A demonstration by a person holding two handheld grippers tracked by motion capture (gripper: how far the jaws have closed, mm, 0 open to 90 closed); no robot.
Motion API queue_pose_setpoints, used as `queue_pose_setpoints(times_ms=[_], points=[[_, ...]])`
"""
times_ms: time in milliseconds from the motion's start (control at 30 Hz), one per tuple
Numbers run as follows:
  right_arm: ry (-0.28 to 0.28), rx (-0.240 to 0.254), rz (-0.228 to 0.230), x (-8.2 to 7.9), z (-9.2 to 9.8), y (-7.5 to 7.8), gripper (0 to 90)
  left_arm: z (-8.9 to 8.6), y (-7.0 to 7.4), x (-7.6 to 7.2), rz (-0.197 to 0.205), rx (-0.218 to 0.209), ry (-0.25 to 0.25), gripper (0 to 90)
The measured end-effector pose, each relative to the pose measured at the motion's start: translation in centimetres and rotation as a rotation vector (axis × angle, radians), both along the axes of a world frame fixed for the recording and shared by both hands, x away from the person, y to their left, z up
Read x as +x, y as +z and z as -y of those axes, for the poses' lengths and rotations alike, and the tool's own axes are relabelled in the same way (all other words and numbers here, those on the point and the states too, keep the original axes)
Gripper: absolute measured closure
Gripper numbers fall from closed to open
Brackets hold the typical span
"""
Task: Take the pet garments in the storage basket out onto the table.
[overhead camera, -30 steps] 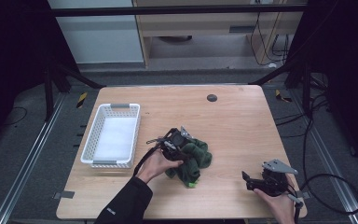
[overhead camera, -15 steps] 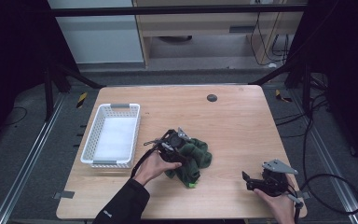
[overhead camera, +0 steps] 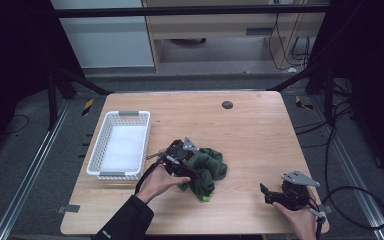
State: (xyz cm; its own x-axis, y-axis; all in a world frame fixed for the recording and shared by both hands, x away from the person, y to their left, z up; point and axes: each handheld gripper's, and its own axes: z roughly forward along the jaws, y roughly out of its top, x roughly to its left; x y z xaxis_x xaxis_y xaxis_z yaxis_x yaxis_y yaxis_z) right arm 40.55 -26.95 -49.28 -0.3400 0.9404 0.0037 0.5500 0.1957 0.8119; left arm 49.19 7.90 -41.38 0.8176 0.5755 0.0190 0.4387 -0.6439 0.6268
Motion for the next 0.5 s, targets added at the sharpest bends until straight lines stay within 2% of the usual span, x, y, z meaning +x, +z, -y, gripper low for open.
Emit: queue_pose_setpoints(times_ms=[267,367,500], points=[[-0.002,0.001,0.000,0.0,0.0,0.0,6.7,-1.2,0.7,-0.8,0.012,-0.056,0.004,19.4],[-0.001,-0.001,0.001,0.0,0.0,0.0,6.7,-1.7,1.0,-1.2,0.033,-0.071,0.017,19.4],[-0.002,-0.001,0.004,0.0,0.0,0.1,6.7,-2.7,1.1,-1.8,0.052,-0.110,0.046,19.3]])
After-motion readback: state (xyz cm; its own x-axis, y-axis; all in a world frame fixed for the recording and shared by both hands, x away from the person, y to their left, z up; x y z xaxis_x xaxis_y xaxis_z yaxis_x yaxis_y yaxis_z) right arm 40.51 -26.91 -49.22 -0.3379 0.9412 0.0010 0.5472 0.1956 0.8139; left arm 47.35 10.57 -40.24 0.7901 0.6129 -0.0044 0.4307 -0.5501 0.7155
